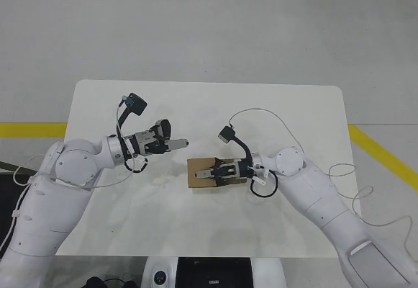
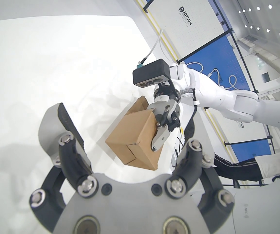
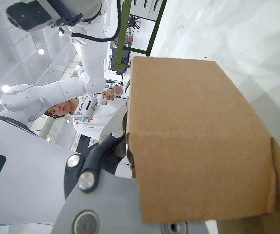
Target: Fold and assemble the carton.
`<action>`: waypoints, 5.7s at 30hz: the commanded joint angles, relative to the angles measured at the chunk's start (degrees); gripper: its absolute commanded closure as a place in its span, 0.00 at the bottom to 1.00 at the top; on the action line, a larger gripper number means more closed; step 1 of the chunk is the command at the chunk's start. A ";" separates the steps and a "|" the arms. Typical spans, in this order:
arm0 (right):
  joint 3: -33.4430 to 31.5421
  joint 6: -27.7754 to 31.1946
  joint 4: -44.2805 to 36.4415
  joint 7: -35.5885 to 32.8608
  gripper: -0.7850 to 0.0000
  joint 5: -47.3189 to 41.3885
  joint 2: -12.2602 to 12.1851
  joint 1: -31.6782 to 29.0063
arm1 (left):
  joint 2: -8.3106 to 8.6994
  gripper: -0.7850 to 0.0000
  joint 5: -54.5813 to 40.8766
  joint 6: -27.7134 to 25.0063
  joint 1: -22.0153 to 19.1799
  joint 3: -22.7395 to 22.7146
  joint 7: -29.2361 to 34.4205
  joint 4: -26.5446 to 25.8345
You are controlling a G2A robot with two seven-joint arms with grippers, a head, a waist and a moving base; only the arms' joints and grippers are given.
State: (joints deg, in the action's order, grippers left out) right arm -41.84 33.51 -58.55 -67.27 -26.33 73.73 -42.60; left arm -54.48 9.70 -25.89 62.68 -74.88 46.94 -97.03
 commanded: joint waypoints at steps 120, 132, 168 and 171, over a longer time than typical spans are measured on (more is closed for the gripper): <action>-11.29 -16.26 -7.22 2.21 1.00 23.26 -6.73 -3.37 | -4.81 0.00 58.48 -18.21 -0.10 16.63 -42.48 13.49; -11.32 -13.56 -2.18 3.79 1.00 22.82 -6.25 0.01 | -5.25 0.00 57.66 -17.49 -0.25 17.07 -41.75 13.62; -10.91 -13.85 -2.63 0.52 1.00 18.13 -5.51 -1.17 | -6.06 0.00 56.86 -17.57 -0.78 17.26 -40.81 14.42; -13.46 -15.05 -4.72 0.04 1.00 18.93 -6.62 -2.64 | -6.14 0.00 56.81 -17.66 -0.82 17.34 -40.88 14.56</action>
State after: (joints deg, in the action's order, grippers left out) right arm -54.49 18.80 -62.71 -67.15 -7.70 67.43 -44.83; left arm -60.60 66.53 -43.52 61.88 -57.55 6.06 -82.52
